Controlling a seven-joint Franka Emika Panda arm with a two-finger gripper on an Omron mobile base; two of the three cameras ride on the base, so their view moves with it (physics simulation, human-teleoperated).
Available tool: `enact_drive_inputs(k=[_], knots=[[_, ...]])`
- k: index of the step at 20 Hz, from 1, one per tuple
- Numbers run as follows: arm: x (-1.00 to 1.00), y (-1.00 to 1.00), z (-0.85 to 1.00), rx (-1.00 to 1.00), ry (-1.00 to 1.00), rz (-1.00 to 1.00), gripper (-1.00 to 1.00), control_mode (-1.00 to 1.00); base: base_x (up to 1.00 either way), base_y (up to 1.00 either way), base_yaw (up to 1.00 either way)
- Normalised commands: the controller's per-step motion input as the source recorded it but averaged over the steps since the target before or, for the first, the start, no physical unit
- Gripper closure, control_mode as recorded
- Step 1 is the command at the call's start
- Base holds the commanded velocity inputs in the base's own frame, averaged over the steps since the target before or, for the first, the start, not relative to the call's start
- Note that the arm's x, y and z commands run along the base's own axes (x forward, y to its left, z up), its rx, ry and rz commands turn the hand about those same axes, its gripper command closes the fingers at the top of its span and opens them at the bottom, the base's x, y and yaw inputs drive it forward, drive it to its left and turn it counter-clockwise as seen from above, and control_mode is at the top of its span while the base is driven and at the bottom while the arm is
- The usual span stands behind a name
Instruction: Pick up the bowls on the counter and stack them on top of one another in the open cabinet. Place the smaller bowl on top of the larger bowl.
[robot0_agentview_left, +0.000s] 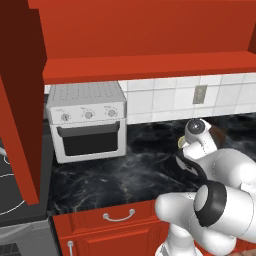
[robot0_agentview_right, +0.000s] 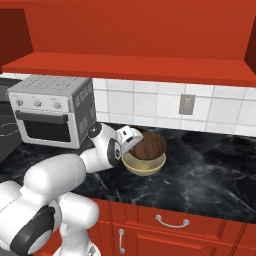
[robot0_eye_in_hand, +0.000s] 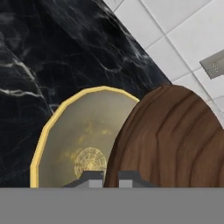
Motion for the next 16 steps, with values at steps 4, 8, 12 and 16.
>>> enact_drive_inputs(k=[4,8,12,16], knots=[[-0.05,0.00,-0.16,0.00,0.05,0.00,1.00,-1.00,0.00,0.00,0.00],[-0.01,0.00,-0.15,0.00,0.05,0.00,1.00,-1.00,0.00,0.00,0.00],[0.00,0.00,-0.14,0.00,0.05,0.00,1.00,-1.00,0.00,0.00,0.00],[0.00,0.00,-0.13,0.00,0.04,0.00,1.00,-1.00,0.00,0.00,0.00]])
